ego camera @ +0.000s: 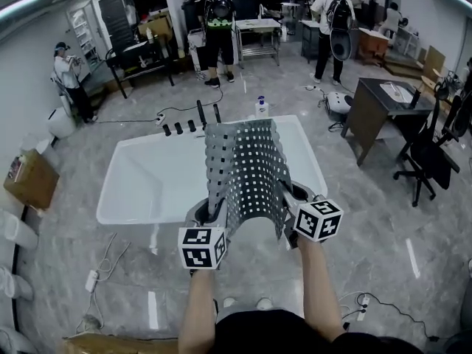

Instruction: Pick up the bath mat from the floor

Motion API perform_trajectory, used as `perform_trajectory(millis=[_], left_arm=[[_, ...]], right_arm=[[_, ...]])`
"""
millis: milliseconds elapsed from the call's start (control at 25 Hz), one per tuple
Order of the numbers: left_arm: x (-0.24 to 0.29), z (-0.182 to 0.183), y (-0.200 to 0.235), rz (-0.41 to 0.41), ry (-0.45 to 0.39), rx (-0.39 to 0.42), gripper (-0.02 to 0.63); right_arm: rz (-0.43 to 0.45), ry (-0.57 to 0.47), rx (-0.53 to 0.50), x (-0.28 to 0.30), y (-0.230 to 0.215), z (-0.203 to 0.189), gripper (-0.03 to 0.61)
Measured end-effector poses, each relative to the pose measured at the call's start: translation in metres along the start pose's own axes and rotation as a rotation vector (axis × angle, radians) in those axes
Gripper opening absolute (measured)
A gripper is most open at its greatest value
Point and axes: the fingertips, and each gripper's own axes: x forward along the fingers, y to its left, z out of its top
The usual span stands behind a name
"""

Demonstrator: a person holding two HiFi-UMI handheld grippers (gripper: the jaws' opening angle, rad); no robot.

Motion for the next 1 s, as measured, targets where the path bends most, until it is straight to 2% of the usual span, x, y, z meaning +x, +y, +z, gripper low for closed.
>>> perform_trajectory(millis=[200, 400, 640, 1000], left_arm=[[-0.001, 0.052, -0.01, 0.018, -0.103, 0.031, 0.104], [-0.015, 0.07, -0.003, 0.065, -0.147, 0.027, 0.104], [-0.02, 0.072, -0.009, 0.038, -0.18, 0.027, 0.104], [-0.027, 0.074, -0.017, 0.027, -0.187, 0.042, 0.101]], right_arm=[[0.017, -0.071, -0.102, -0.005, 0.01, 0.051, 0.021], [-0.032, -0.079, -0.189, -0.023, 0.017, 0.078, 0.023], [-0.033, -0.116, -0.2, -0.035, 0.026, 0.079, 0.023], [-0.033, -0.117, -0.211, -0.045, 0.03, 0.076, 0.023]])
